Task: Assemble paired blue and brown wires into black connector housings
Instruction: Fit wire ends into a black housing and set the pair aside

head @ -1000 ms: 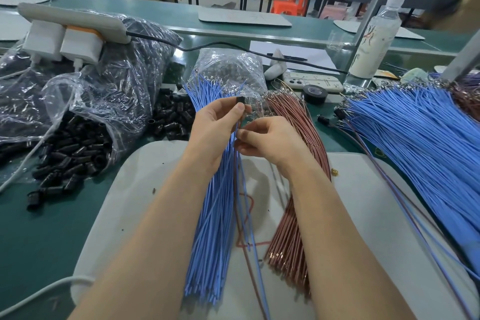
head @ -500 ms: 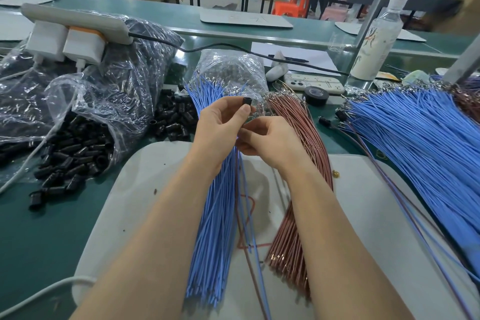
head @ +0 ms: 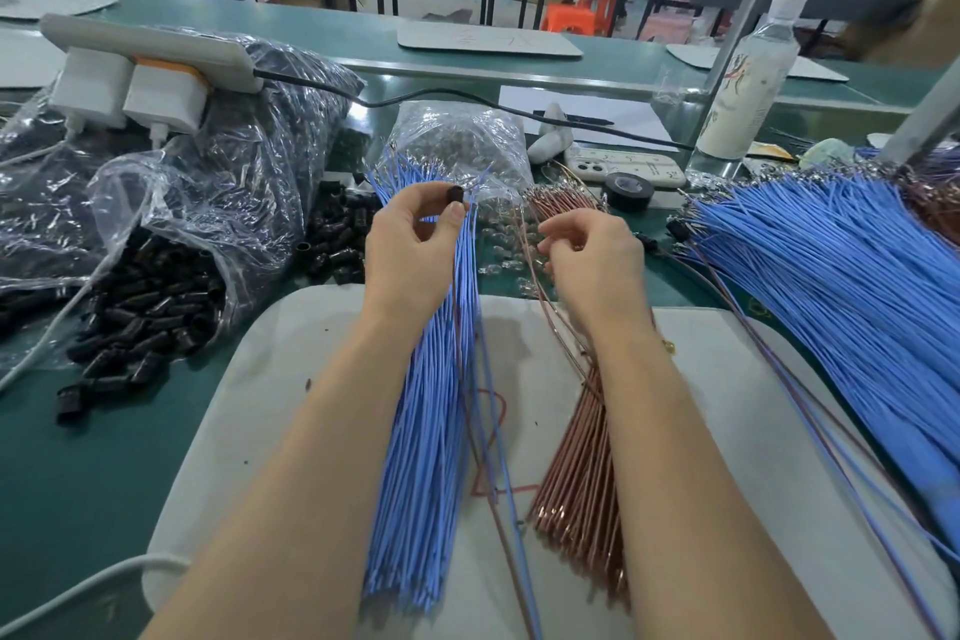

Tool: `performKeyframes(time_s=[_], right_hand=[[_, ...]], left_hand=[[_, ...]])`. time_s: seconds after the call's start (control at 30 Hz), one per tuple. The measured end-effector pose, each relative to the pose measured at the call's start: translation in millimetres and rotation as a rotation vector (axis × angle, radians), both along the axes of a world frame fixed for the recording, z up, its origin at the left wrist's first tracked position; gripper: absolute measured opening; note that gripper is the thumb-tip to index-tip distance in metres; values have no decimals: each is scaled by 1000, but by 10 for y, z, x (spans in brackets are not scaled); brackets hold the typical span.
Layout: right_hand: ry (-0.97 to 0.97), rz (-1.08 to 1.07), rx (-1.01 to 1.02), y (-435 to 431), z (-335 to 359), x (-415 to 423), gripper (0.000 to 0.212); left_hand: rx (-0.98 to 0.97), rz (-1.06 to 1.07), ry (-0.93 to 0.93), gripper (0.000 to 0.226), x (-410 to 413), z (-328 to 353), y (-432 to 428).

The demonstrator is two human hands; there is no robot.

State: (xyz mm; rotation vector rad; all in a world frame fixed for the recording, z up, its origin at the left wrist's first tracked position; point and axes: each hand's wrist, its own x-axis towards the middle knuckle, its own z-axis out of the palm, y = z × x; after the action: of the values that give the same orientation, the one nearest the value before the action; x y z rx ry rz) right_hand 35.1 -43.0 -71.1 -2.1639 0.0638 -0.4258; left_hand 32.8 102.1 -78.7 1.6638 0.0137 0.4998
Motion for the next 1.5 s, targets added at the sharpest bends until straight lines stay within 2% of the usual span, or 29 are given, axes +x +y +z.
performKeyframes(time_s=[0.13, 0.3, 0.5, 0.63, 0.93, 1.03, 1.13, 1.23, 1.3, 1.5], right_hand=[[51, 100, -243, 103, -29, -12, 21], [146, 176, -511, 199, -107, 21, 27], [190, 157, -665, 245, -159, 38, 33], [162, 103, -601, 283, -170, 26, 19], [134, 158, -531, 281, -189, 25, 24], [10, 183, -213, 245, -172, 55, 32], [-8, 257, 6, 243, -140, 48, 23], [-64, 239, 36, 226, -134, 41, 19], [-74, 223, -20, 207, -129, 34, 14], [-93, 249, -140, 208, -143, 8, 20]], left_hand=[[-18, -63, 7, 26, -12, 5, -30], [-60, -104, -22, 30, -23, -4, -29], [-54, -151, -40, 32, -22, -34, -55], [-42, -181, -46, 31, -22, -49, -58], [2, -217, -41, 32, -39, -37, -74], [-7, -232, -46, 32, -56, -15, -80], [-6, -289, -57, 29, -84, 24, -93], [-3, -365, -59, 28, -111, 56, -107], [-11, -371, -58, 28, -121, 65, -105], [-34, -324, -51, 23, -136, 72, -115]])
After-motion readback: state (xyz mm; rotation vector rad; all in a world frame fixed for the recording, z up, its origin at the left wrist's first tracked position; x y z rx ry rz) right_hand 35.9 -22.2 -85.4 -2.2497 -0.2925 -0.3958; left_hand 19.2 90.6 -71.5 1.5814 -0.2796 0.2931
